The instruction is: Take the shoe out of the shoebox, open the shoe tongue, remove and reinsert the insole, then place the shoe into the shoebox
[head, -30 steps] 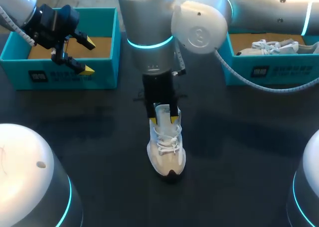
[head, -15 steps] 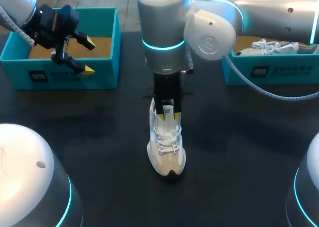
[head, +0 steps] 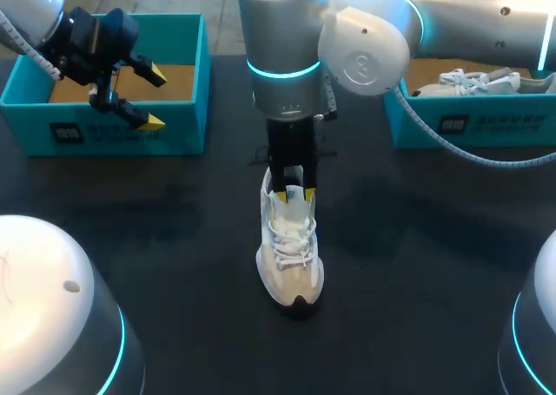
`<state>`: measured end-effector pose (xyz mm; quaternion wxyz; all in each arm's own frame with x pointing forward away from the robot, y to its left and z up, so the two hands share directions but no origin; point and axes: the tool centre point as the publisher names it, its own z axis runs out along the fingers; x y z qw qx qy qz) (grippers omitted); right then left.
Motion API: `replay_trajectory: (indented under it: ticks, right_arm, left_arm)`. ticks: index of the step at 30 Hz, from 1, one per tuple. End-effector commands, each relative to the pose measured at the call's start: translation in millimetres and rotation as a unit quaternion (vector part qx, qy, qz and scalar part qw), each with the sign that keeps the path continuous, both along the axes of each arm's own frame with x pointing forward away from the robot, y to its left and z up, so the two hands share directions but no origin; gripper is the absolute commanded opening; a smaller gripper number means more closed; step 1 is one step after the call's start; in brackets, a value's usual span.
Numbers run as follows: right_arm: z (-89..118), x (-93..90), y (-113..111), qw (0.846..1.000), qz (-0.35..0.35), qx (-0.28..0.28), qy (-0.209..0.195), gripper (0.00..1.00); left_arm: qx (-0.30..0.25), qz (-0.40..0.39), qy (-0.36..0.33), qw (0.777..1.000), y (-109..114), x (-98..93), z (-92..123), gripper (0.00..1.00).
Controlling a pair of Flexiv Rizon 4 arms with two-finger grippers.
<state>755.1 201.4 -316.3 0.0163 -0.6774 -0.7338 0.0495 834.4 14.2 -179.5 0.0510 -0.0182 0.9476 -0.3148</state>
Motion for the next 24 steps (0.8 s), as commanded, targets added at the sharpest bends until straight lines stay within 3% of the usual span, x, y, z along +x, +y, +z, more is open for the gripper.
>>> replay_trajectory:
  ticks: [1, 7, 11, 16, 18, 20, 22, 23, 24]
  right_arm:
    - [-15.2, 9.6, -1.0, 1.0, 0.008, 0.011, 0.008, 0.36]
    - [-25.0, 14.9, -4.2, 1.0, 0.015, 0.021, 0.013, 0.35]
    - [-13.7, 13.4, -7.8, 0.999, 0.041, 0.018, -0.005, 0.39]
    - [10.1, 21.2, -10.2, 0.979, 0.192, 0.044, -0.055, 0.46]
    - [16.5, 27.5, -9.2, 0.964, 0.257, 0.035, -0.048, 0.49]
    - [21.9, 33.1, -4.9, 0.945, 0.322, 0.035, -0.038, 0.75]
    - [25.5, 37.5, -4.3, 0.926, 0.373, 0.046, -0.046, 0.75]
    - [27.2, 39.7, -2.8, 0.904, 0.418, 0.077, -0.039, 0.82]
    - [27.5, 40.5, -2.4, 0.901, 0.425, 0.082, -0.037, 1.0]
  left_arm:
    - [0.001, 0.0, 0.0, 1.0, 0.3, -0.8, 0.3, 1.0]
    - [0.001, 0.0, 0.0, 1.0, 0.3, -0.8, 0.3, 1.0]
    - [0.001, 0.0, 0.0, 1.0, 0.3, -0.8, 0.3, 1.0]
    - [0.001, 0.0, 0.0, 1.0, 0.3, -0.8, 0.3, 1.0]
    - [0.001, 0.0, 0.0, 1.0, 0.3, -0.8, 0.3, 1.0]
    - [0.001, 0.0, 0.0, 1.0, 0.3, -0.8, 0.3, 1.0]
    - [0.001, 0.0, 0.0, 1.0, 0.3, -0.8, 0.3, 1.0]
    - [0.001, 0.0, 0.0, 1.0, 0.3, -0.8, 0.3, 1.0]
    - [0.001, 0.0, 0.0, 1.0, 0.3, -0.8, 0.3, 1.0]
